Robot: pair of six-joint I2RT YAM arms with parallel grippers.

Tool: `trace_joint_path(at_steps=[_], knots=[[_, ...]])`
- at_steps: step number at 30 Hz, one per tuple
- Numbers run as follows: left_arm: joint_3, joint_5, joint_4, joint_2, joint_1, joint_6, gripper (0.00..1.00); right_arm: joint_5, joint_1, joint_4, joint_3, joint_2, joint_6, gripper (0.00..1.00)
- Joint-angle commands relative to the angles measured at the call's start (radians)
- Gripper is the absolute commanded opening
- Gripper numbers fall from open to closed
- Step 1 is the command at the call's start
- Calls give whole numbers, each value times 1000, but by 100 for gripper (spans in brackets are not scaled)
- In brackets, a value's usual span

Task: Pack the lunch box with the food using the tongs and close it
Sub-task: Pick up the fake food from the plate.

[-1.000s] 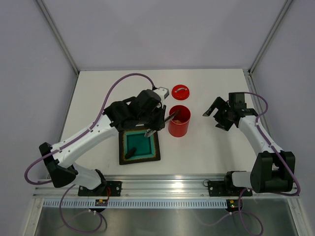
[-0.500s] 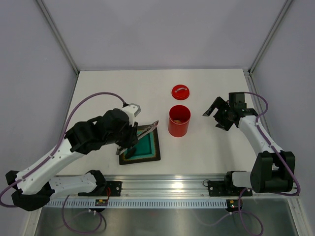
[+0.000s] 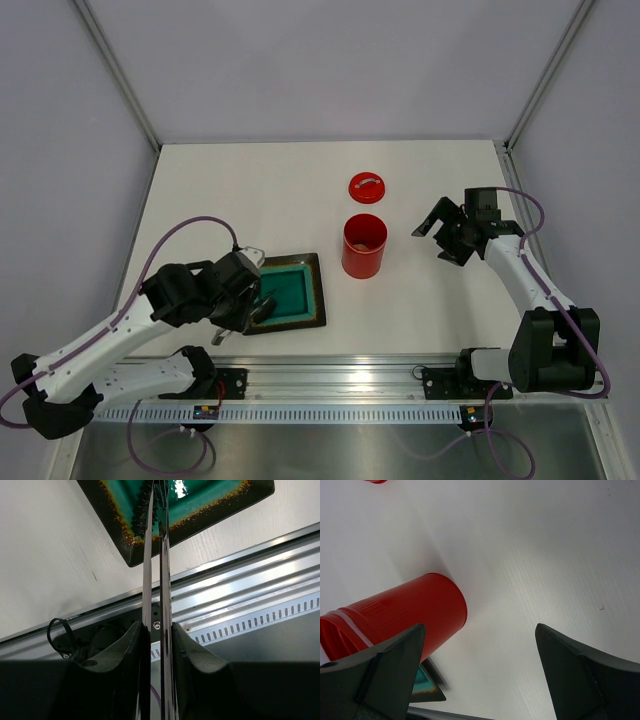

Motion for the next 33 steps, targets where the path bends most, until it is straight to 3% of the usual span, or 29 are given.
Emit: trace_joint_path(at_steps=[1,20,33], knots=[[-4,-47,-42,16,2,-38,31,-5,6,27,11,0,-10,99],[2,-50,-91,10,2,-51,48,-10,8,29,11,2,-10,99],[-56,40,-88,28,2,-15,49,-14,8,26,19,0,-12,99]])
